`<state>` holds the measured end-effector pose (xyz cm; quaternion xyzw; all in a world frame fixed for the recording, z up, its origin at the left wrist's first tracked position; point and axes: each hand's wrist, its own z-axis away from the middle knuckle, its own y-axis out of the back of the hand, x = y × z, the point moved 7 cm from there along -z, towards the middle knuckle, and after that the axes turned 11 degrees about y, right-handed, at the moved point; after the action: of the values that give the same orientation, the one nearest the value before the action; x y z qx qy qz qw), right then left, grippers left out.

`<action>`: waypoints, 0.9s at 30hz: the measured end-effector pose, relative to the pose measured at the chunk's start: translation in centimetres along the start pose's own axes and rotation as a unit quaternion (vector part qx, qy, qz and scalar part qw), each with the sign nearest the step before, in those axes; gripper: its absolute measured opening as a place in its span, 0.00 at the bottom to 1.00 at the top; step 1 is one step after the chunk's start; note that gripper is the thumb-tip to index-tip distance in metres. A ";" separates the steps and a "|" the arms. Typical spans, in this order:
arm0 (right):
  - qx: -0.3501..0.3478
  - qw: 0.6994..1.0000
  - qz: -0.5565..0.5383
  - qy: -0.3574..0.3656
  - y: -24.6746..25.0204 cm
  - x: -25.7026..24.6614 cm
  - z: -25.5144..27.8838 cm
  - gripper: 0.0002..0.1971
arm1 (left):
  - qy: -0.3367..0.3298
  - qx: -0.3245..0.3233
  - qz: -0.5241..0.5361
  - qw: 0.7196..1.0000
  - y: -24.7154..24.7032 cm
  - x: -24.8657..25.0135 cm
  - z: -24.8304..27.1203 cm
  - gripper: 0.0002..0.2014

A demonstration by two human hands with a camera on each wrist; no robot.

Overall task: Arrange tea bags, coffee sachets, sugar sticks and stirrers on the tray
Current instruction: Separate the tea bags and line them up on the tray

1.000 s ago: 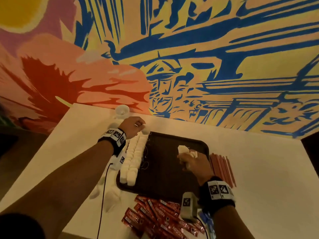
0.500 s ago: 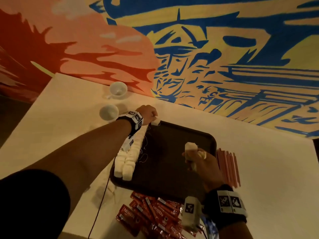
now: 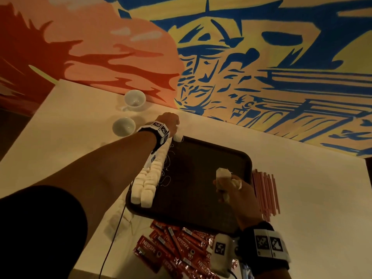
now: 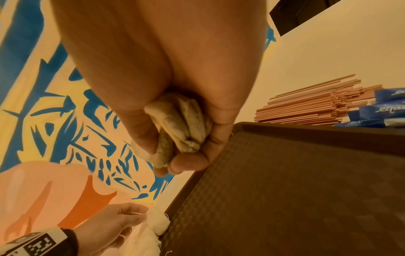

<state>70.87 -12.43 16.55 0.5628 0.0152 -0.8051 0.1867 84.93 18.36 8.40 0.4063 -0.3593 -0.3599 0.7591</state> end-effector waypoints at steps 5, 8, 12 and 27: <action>-0.010 1.000 0.002 0.019 -0.2 -0.8 0.5 0.08 | -0.005 0.011 0.035 0.999 2.1 -0.2 1.7 0.15; -0.006 1.000 -0.003 0.028 -0.3 -1.8 1.0 0.09 | -0.011 0.043 0.111 0.993 4.4 -0.3 4.4 0.12; 0.000 0.999 -0.040 0.035 -0.4 -3.4 1.7 0.08 | -0.036 0.078 0.216 0.973 7.6 0.0 9.9 0.08; -0.048 0.976 -0.126 0.170 1.0 -9.5 8.4 0.10 | -0.122 -0.002 0.421 0.899 10.4 4.5 34.0 0.08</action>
<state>66.45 -12.62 28.51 0.6753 0.1564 -0.7131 0.1053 61.21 6.71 32.66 0.1681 -0.5862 -0.0540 0.7907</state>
